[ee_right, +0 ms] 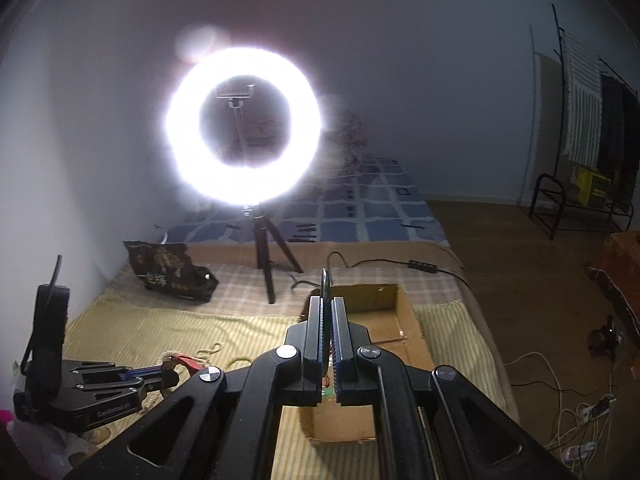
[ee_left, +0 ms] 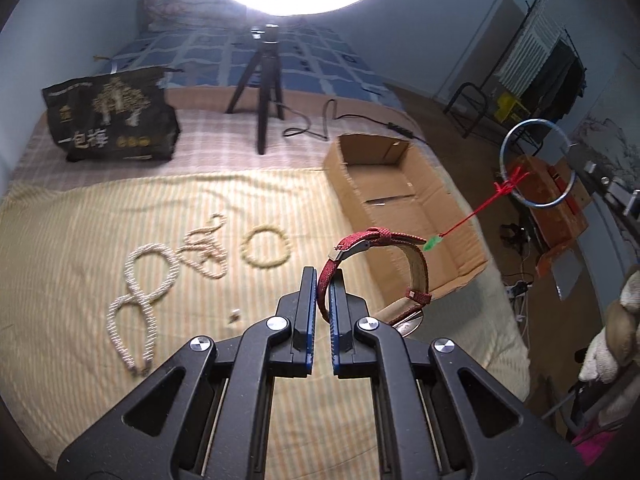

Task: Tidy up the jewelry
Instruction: 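Lower the watch into the box and open the left tool while the right tool releases the bangle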

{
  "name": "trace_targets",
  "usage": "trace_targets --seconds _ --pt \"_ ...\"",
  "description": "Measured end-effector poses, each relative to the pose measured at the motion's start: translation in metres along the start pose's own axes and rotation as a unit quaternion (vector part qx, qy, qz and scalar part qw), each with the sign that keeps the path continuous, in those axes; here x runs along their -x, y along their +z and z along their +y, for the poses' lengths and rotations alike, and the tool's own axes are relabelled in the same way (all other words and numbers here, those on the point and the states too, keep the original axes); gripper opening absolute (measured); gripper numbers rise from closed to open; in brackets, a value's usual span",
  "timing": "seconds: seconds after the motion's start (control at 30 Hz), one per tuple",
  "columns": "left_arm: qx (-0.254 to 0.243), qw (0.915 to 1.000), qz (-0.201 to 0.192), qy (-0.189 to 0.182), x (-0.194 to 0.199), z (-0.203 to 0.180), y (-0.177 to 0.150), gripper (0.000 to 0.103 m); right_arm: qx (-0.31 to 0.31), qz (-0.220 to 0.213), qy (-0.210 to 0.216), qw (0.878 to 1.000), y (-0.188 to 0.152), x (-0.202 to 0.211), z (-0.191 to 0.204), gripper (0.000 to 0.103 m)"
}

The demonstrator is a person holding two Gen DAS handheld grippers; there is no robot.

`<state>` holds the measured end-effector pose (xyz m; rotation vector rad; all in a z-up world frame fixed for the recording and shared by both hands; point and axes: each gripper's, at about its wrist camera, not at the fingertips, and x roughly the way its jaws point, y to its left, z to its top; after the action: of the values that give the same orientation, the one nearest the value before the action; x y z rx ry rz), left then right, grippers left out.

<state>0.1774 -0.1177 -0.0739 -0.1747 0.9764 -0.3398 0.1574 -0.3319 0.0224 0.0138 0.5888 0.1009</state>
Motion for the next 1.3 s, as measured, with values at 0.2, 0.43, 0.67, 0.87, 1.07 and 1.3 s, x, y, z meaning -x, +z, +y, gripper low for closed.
trace_targets --seconds 0.2,0.43,0.67,0.87,1.07,1.3 --pt "-0.016 0.9998 0.001 -0.011 -0.023 -0.034 0.005 0.003 -0.019 0.013 -0.023 0.999 -0.004 -0.012 -0.031 0.001" --pt "-0.028 0.9991 0.014 -0.028 -0.049 -0.064 0.007 0.003 -0.033 0.031 -0.033 0.998 -0.012 -0.022 -0.055 0.001" --pt "-0.033 0.9987 0.023 -0.030 -0.069 -0.078 0.007 0.004 -0.044 0.047 -0.035 0.997 -0.021 -0.033 -0.070 0.001" --pt "-0.036 0.9981 0.029 -0.039 -0.079 -0.081 0.008 0.025 -0.062 0.067 -0.020 0.996 -0.031 -0.052 -0.078 0.001" --pt "-0.038 0.9984 0.017 -0.038 -0.074 -0.079 0.011 0.047 -0.081 0.082 -0.016 0.993 -0.040 -0.061 -0.085 0.037" --pt "-0.039 0.9991 0.008 -0.017 -0.064 -0.065 0.011 0.048 -0.080 0.085 -0.024 0.993 -0.042 -0.059 -0.087 0.046"
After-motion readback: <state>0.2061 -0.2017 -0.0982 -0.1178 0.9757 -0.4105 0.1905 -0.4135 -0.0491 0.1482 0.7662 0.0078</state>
